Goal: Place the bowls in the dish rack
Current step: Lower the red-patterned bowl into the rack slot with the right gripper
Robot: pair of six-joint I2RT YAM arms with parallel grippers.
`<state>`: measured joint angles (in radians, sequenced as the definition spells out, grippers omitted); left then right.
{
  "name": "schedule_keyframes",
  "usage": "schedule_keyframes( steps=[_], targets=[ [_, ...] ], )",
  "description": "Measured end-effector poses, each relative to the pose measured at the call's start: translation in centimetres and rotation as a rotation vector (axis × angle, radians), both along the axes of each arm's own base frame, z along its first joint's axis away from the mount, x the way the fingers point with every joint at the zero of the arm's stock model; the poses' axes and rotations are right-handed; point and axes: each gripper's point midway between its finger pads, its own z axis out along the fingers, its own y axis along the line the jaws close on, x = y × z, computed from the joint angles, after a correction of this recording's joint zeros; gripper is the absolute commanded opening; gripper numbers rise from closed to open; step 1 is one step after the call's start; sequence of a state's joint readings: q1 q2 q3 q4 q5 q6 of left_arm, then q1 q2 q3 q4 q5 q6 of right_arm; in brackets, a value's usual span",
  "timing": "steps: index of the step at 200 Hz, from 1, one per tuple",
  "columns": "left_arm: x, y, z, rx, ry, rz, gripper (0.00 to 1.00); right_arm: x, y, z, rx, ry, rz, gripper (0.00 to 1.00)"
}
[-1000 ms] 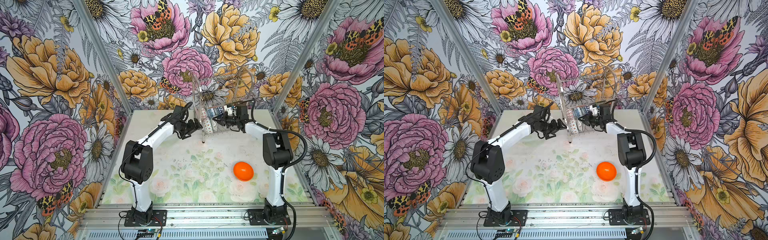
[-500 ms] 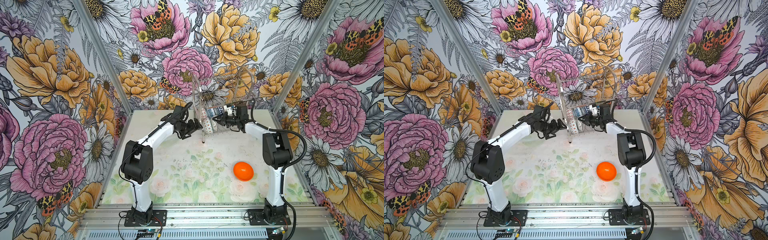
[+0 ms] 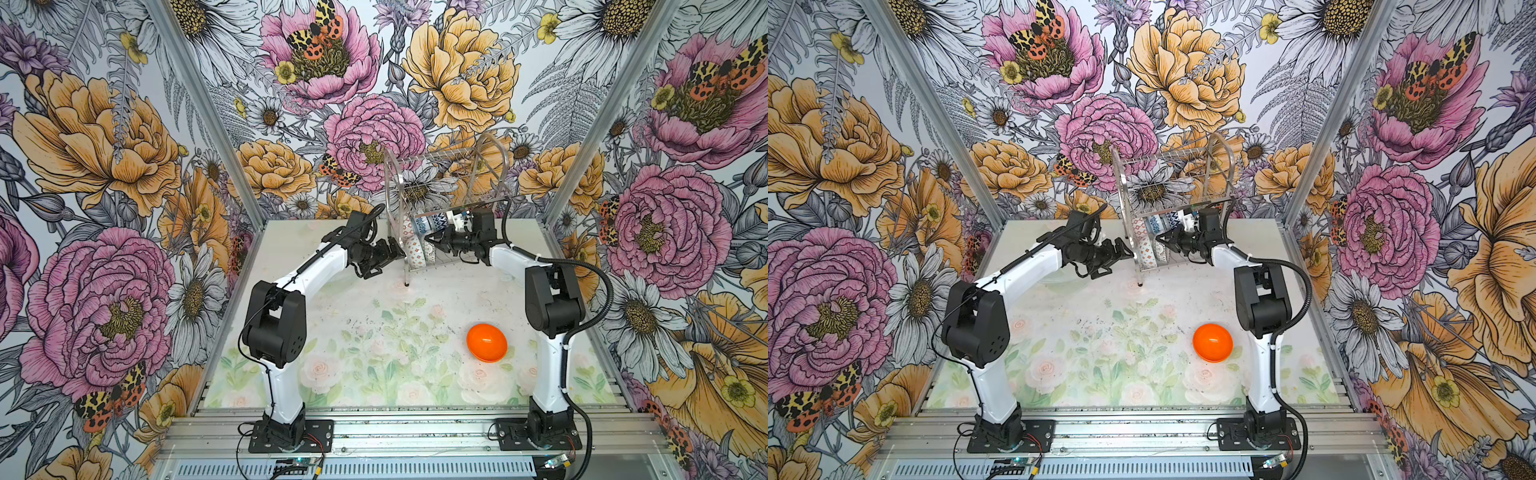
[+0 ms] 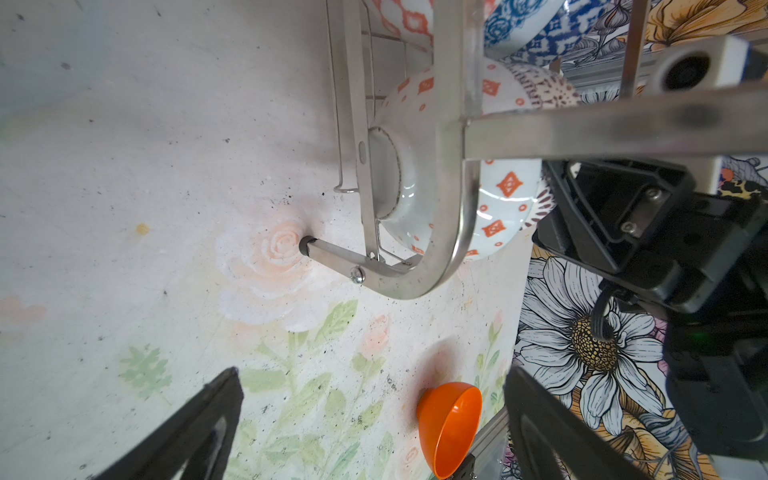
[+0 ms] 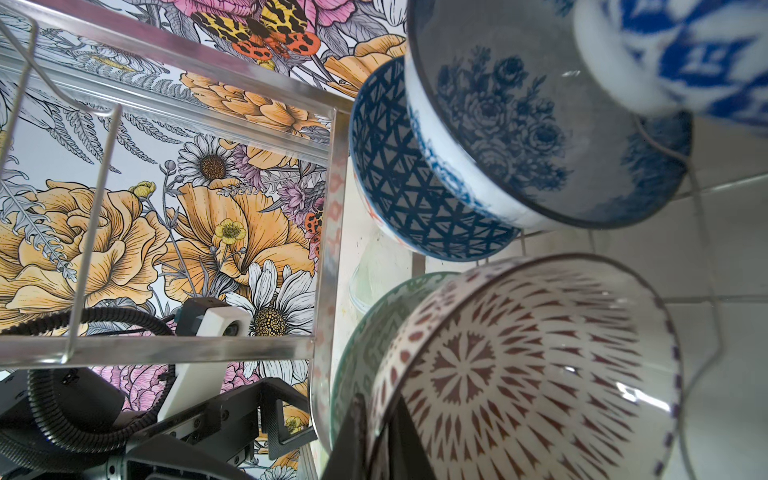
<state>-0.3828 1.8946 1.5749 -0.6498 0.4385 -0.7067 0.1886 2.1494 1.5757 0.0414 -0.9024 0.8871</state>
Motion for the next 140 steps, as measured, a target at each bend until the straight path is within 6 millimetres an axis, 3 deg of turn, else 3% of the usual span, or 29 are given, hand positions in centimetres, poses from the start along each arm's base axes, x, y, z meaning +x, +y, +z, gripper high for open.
schedule_keyframes(
  steps=[101, 140],
  targets=[
    [0.3, -0.1, -0.2, 0.001, 0.004, 0.000, 0.99, -0.1, -1.0, -1.1, -0.027, 0.022, -0.010, 0.23],
    [0.3, -0.1, -0.2, 0.001, 0.004, 0.000, 0.99, -0.3, -1.2, -1.5, -0.033, 0.031, -0.011, 0.31]
  ],
)
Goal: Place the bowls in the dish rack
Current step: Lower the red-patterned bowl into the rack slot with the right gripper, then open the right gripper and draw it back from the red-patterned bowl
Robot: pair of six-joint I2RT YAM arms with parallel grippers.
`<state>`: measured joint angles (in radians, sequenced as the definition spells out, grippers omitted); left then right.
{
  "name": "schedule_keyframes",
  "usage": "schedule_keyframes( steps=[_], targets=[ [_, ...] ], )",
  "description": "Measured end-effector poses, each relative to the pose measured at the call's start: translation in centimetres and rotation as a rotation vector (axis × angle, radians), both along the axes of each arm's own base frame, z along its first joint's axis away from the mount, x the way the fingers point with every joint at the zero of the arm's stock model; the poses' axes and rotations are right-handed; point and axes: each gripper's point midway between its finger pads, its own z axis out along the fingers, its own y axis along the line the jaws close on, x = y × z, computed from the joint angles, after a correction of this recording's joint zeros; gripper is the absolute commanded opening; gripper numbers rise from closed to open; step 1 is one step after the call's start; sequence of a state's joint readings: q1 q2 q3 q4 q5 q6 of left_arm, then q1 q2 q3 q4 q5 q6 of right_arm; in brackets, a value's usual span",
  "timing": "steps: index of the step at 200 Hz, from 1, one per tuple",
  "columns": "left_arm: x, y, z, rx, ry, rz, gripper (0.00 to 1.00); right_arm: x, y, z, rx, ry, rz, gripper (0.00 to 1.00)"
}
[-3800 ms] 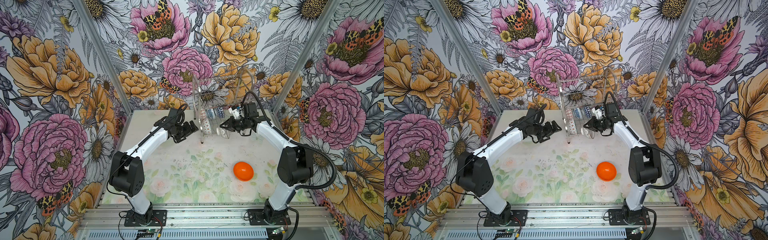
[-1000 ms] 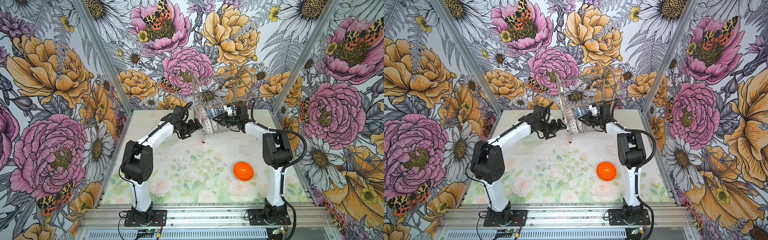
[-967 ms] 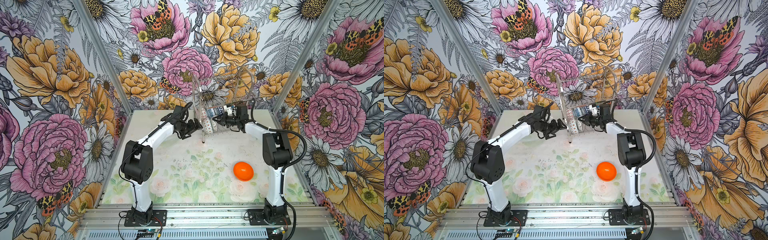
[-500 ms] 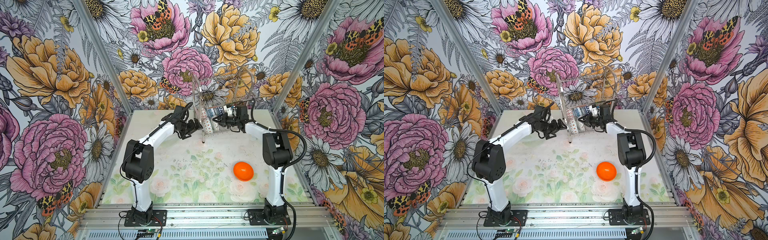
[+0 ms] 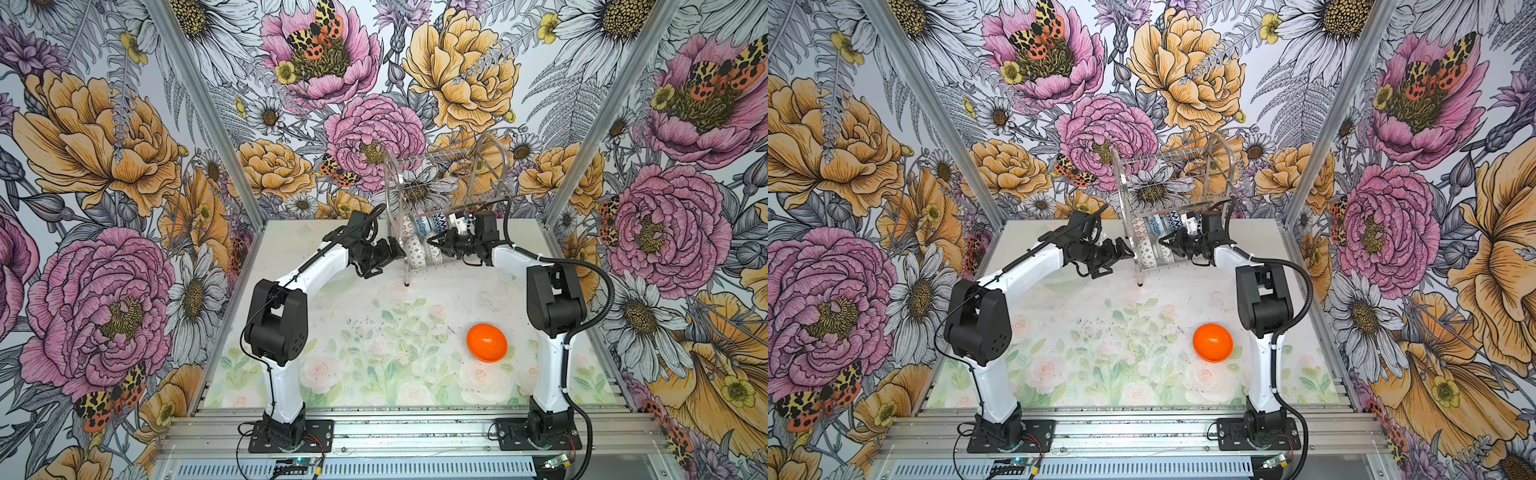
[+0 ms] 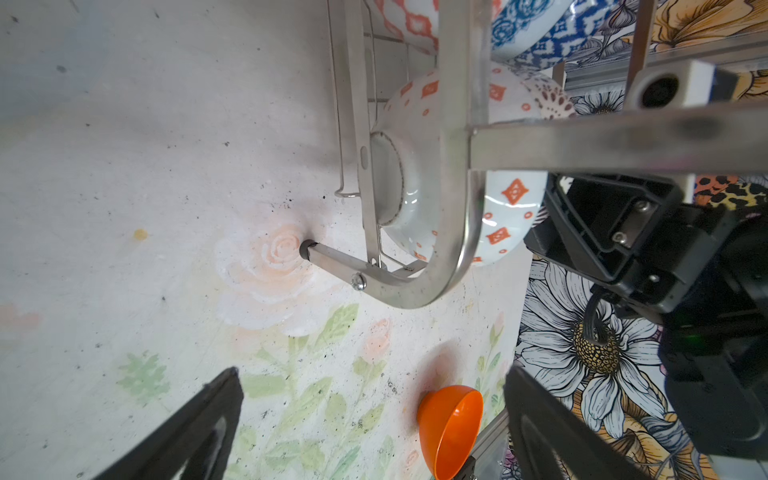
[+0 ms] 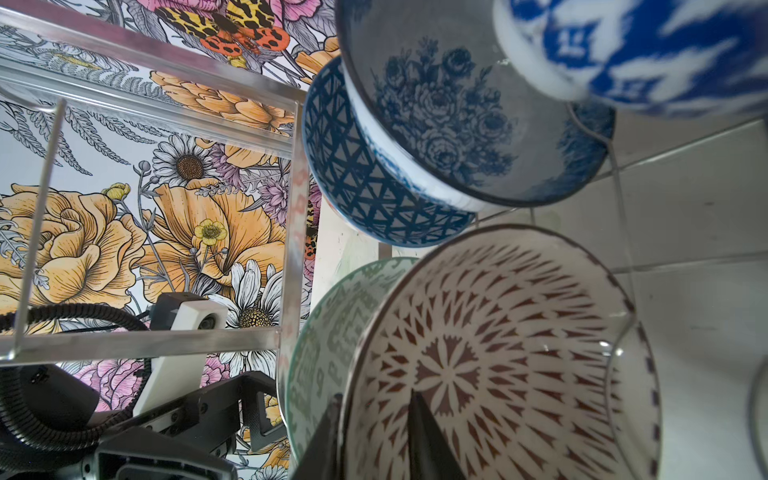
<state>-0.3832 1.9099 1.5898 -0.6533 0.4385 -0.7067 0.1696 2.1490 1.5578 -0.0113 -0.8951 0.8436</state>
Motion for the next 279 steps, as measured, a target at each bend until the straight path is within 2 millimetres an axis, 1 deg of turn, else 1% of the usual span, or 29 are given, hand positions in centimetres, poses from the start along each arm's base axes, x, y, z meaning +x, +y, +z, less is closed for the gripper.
schedule_keyframes(
  steps=[42, 84, 97, 111, 128, 165, 192, 219, 228, 251, 279],
  targets=[
    [0.0, 0.0, -0.2, 0.001, 0.003, -0.001, 0.99, -0.2, -0.1, -0.3, -0.002, 0.011, -0.001, 0.36],
    [0.0, 0.0, -0.2, 0.001, 0.004, -0.001, 0.99, -0.5, -0.3, -1.1, -0.015, 0.042, -0.012, 0.54],
    [0.0, 0.0, -0.2, 0.001, 0.004, -0.001, 0.99, -0.7, -0.4, -1.3, -0.023, 0.053, -0.020, 0.57],
    [0.0, 0.0, -0.2, 0.001, 0.004, -0.001, 0.99, -0.8, -0.5, -1.3, -0.029, 0.059, -0.026, 0.59],
    [0.0, 0.0, -0.2, 0.001, 0.003, -0.001, 0.99, -1.1, -0.7, -1.4, -0.036, 0.067, -0.034, 0.63],
    [0.0, 0.0, -0.2, 0.001, 0.003, -0.002, 0.99, -1.5, -1.0, -0.8, -0.049, 0.064, -0.051, 0.69],
    [0.0, 0.0, -0.2, 0.003, 0.001, -0.004, 0.99, -1.9, -1.2, -0.4, -0.055, 0.060, -0.060, 0.70],
    [0.0, 0.0, -0.2, 0.003, -0.001, -0.007, 0.99, -2.2, -1.4, -0.4, -0.064, 0.061, -0.071, 0.72],
    [0.0, 0.0, -0.2, 0.003, -0.001, -0.007, 0.99, -2.3, -1.5, -0.4, -0.068, 0.061, -0.077, 0.74],
    [0.0, 0.0, -0.2, 0.004, -0.003, -0.009, 0.99, -2.6, -1.7, -0.1, -0.075, 0.057, -0.087, 0.83],
    [0.0, 0.0, -0.1, 0.006, -0.011, -0.020, 0.99, -3.1, -2.1, 0.8, -0.080, 0.036, -0.095, 0.88]
  ],
)
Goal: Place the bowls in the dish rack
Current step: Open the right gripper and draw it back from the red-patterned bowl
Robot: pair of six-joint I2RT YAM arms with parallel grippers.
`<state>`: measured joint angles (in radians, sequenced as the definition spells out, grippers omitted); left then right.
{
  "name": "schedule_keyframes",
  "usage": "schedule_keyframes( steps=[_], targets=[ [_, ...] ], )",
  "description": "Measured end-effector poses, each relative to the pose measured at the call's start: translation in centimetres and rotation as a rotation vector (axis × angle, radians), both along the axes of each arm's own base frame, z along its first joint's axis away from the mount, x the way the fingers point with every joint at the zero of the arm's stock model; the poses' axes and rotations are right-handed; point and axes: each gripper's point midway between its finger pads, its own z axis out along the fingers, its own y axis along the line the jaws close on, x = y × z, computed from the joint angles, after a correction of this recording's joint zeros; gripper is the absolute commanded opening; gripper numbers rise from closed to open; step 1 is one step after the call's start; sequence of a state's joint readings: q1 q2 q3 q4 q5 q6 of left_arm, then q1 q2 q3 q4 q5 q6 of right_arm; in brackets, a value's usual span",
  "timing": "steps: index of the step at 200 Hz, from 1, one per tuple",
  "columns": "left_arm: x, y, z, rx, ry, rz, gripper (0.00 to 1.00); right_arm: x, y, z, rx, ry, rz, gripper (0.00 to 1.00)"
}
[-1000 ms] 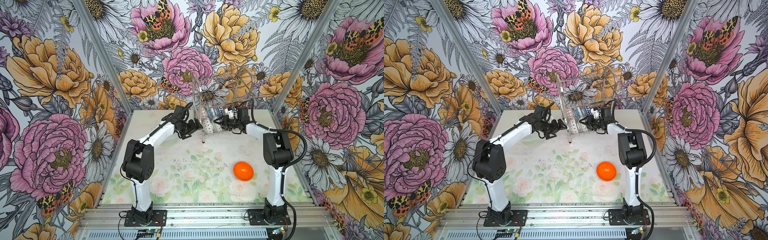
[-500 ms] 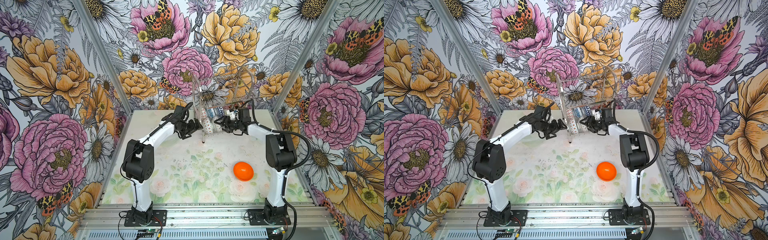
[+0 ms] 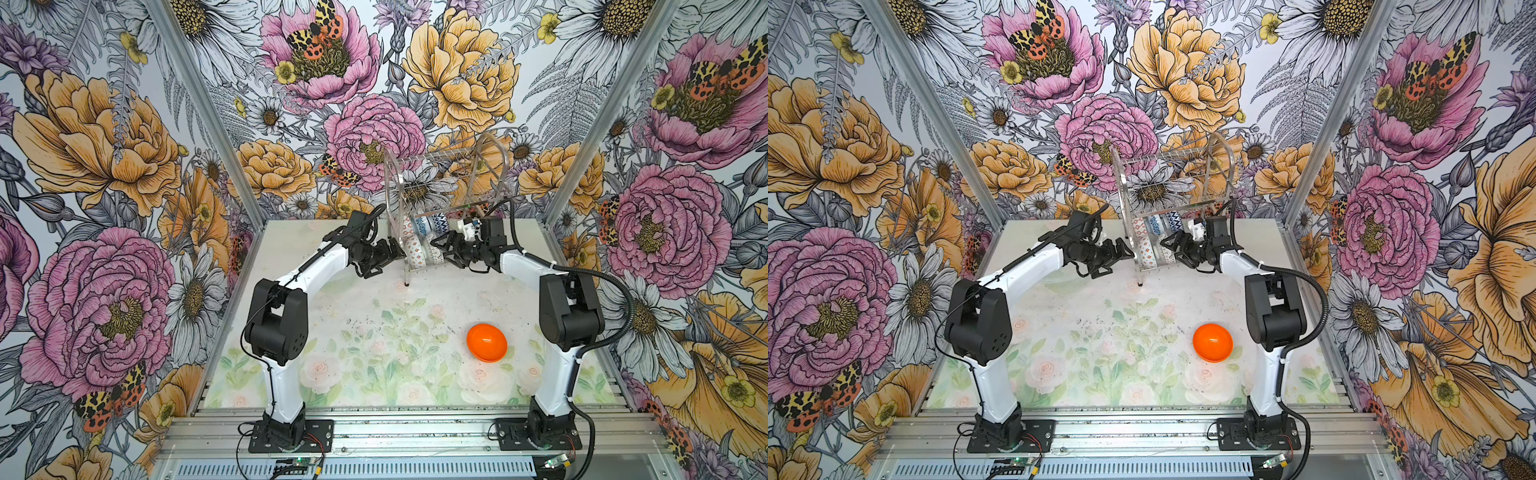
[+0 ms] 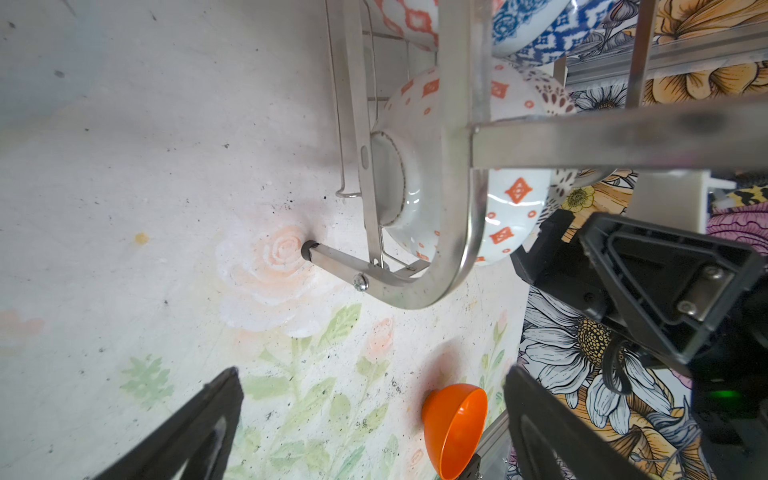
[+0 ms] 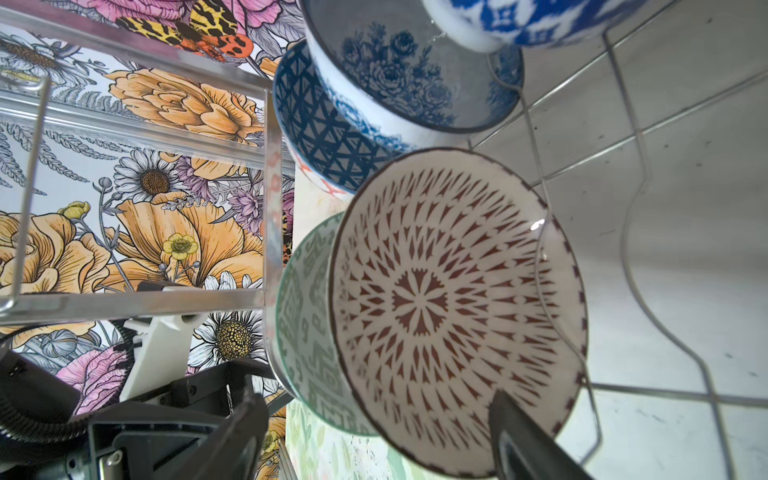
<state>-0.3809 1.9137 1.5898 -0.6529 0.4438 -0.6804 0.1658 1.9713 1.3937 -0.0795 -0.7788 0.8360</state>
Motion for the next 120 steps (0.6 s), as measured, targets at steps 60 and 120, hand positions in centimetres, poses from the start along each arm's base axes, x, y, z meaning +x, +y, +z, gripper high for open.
schedule_keyframes(
  steps=[60, 120],
  targets=[
    [0.0, 0.0, 0.0, 0.003, -0.005, -0.007, 0.99, -0.8, -0.9, 1.3, -0.004, -0.011, -0.012, 0.96],
    [0.0, 0.0, -0.1, 0.005, -0.006, -0.009, 0.98, -1.6, -1.9, 2.1, -0.018, -0.022, -0.025, 0.99]
  ],
)
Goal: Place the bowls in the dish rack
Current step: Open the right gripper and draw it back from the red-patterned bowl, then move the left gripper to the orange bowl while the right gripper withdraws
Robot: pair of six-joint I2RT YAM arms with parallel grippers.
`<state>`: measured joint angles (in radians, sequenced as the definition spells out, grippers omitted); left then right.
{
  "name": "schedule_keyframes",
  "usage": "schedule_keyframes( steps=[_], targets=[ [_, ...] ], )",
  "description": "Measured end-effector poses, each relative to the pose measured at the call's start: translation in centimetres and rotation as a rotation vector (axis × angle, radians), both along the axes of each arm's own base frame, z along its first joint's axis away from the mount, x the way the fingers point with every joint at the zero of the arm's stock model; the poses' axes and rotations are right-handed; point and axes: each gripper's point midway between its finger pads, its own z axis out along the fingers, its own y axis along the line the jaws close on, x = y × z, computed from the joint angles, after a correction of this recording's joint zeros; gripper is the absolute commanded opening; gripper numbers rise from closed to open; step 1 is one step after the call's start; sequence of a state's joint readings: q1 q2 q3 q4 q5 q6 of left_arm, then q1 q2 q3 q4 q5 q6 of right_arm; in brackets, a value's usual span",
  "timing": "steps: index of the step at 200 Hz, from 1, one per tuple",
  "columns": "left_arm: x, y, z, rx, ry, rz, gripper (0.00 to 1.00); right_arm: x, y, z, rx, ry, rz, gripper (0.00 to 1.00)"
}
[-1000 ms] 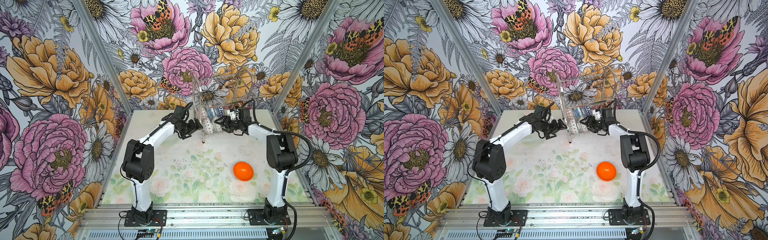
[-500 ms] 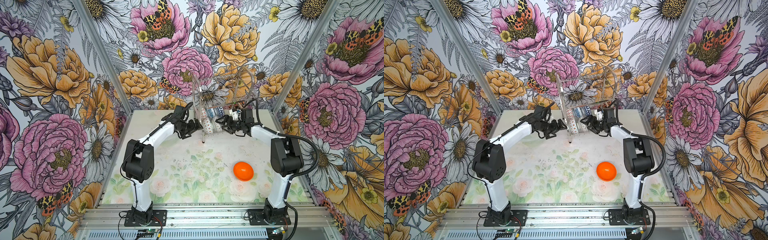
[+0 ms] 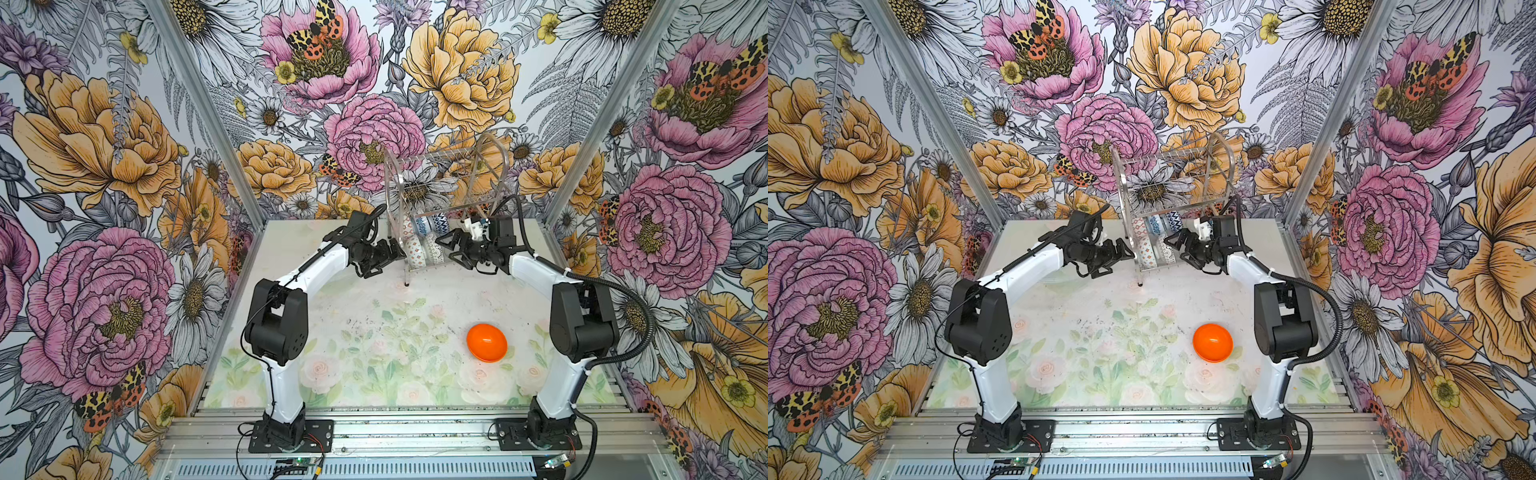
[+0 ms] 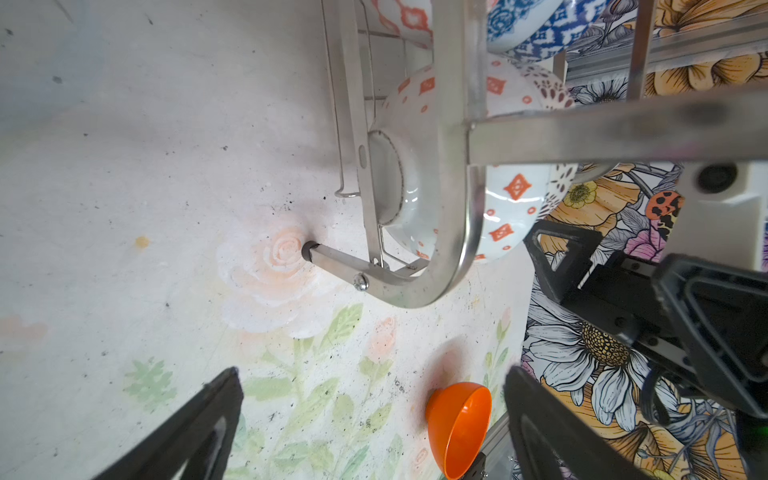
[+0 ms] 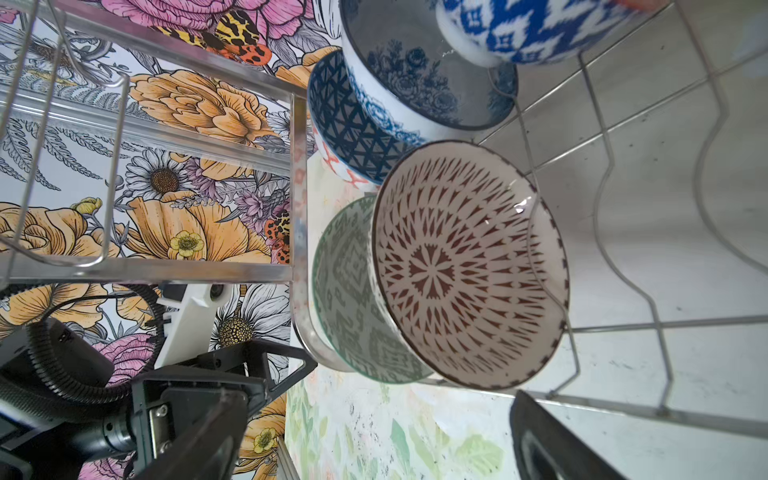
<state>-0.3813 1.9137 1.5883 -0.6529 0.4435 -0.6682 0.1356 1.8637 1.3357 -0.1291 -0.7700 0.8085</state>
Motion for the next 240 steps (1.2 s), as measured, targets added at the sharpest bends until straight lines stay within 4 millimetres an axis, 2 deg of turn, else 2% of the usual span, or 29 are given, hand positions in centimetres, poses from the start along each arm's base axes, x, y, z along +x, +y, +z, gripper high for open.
schedule_keyframes(
  steps=[78, 117, 141, 185, 225, 240],
  targets=[
    [-1.2, 0.4, -1.2, 0.026, 0.016, -0.019, 0.99, -2.2, -0.7, 0.6, -0.032, -0.008, -0.013, 0.99],
    [-3.3, -0.1, 0.4, 0.025, -0.018, -0.048, 0.99, -4.1, -1.8, 0.5, -0.098, 0.005, -0.036, 0.99],
    [-4.6, -2.4, 1.7, 0.017, -0.061, -0.099, 0.99, -4.7, -3.5, 0.5, -0.176, 0.010, -0.074, 0.99],
    [-8.9, -7.5, 1.2, 0.037, -0.064, -0.217, 0.99, -6.8, -9.1, -0.7, -0.389, 0.094, -0.210, 0.99],
    [-14.2, -11.9, 0.3, 0.061, -0.041, -0.311, 0.99, -10.1, -13.4, 1.4, -0.517, 0.098, -0.332, 0.99],
    [-16.2, -13.5, 0.2, 0.066, -0.038, -0.343, 0.99, -11.5, -14.6, 1.6, -0.533, 0.110, -0.368, 0.99]
  ],
)
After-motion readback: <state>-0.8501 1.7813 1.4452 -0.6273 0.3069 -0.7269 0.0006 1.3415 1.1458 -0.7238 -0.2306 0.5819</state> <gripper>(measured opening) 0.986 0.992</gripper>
